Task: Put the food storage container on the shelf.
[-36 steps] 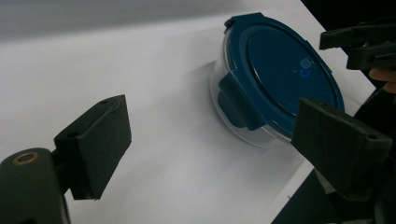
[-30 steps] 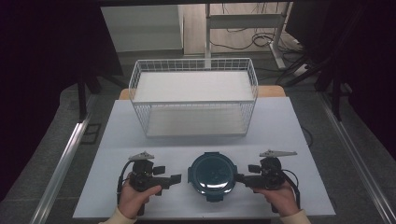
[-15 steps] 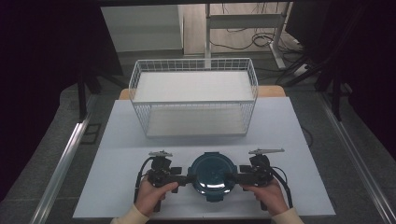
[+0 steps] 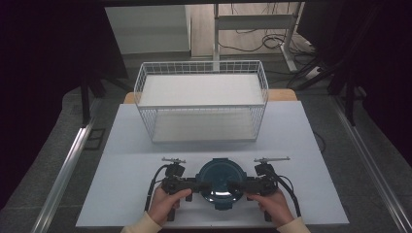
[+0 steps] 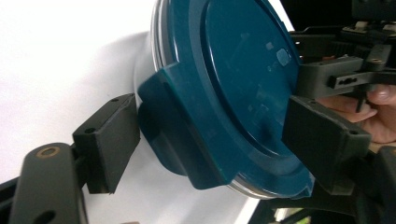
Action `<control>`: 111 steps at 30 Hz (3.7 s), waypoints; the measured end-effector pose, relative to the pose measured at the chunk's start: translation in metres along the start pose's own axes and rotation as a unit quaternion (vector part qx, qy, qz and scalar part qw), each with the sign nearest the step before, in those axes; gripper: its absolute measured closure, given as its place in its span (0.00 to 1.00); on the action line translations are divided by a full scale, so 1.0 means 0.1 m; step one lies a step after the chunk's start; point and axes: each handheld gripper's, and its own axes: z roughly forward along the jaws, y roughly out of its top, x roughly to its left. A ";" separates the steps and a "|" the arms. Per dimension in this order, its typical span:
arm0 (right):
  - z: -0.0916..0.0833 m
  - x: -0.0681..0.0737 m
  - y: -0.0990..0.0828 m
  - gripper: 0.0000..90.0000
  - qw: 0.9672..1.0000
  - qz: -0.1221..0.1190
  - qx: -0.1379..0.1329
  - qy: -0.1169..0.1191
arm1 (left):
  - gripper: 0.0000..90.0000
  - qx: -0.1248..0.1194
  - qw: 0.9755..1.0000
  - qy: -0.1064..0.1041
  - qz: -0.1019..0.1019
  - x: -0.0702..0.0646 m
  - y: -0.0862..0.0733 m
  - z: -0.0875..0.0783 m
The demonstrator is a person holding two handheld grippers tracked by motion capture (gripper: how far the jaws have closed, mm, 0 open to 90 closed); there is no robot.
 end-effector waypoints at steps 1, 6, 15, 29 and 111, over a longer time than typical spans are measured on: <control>0.00 -0.01 0.00 0.16 1.000 0.004 0.003 0.002 | 0.22 0.001 1.000 0.000 -0.001 0.00 0.00 0.01; 0.00 -0.03 -0.01 0.19 1.000 0.028 0.003 0.011 | 0.24 0.002 1.000 -0.007 -0.010 0.00 0.00 0.04; -0.06 -0.10 -0.01 0.31 0.997 0.078 -0.004 0.027 | 0.31 -0.001 0.999 -0.008 -0.044 0.01 0.01 0.02; -0.16 -0.06 -0.07 0.40 0.995 0.090 -0.033 0.030 | 0.38 -0.023 0.999 0.003 -0.048 -0.09 -0.04 -0.06; -0.48 0.62 0.92 0.42 0.995 -0.033 -0.092 0.031 | 0.44 -0.105 0.994 0.021 0.016 -0.48 0.81 -0.90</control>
